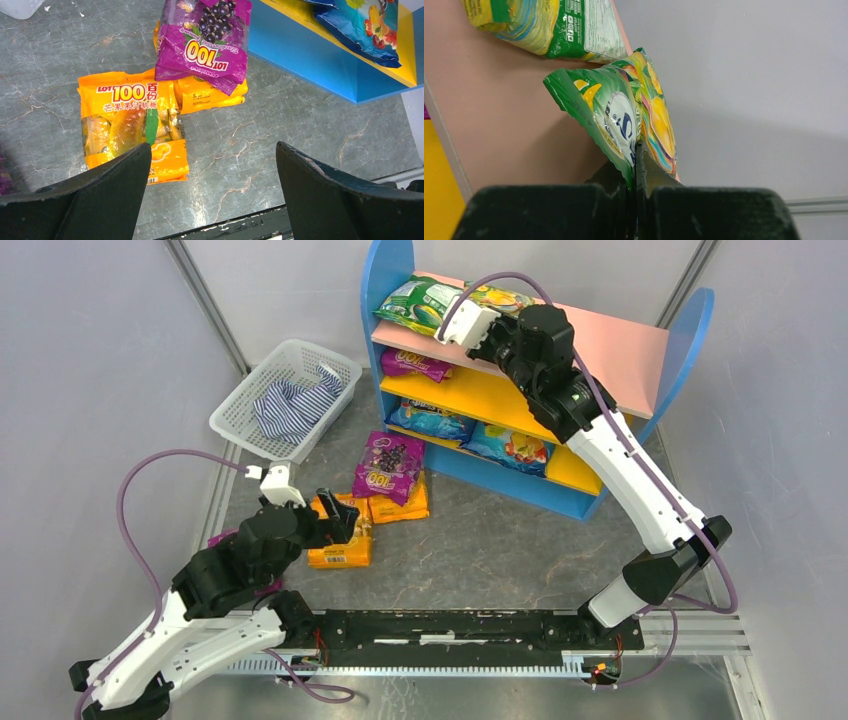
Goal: Place and organize the candy bags onto the shelf
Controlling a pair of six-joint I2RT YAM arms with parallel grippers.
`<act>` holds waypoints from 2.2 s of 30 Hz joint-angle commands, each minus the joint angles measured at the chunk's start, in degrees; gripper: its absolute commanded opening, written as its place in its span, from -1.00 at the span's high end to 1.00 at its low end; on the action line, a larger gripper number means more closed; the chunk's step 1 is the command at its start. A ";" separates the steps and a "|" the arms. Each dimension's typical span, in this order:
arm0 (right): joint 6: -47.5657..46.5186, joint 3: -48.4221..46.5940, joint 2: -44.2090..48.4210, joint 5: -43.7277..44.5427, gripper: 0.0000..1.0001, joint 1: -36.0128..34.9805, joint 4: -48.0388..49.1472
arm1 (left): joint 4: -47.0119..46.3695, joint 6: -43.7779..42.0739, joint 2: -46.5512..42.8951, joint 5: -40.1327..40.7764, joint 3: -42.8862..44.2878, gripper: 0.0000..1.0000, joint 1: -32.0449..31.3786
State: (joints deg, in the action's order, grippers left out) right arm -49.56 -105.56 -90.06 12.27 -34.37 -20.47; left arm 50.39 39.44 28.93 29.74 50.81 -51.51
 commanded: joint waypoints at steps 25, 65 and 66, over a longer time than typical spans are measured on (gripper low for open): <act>25.47 13.37 17.64 -2.69 -0.96 -10.57 0.90 | -2.27 -1.74 -0.60 1.29 -0.71 -1.00 -0.17; 44.90 80.12 42.51 -0.53 -0.96 -24.52 22.39 | -30.96 -2.84 32.15 -28.37 -5.23 -1.00 31.76; 45.75 79.93 42.61 -0.49 -0.96 -24.54 21.91 | -32.33 -2.80 33.81 -29.27 -5.54 -1.00 32.13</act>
State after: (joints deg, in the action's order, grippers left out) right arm -4.38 -26.04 -48.84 8.36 -58.76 -0.05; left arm 27.38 37.87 58.33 12.75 46.85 -23.18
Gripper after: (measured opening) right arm 0.979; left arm 0.996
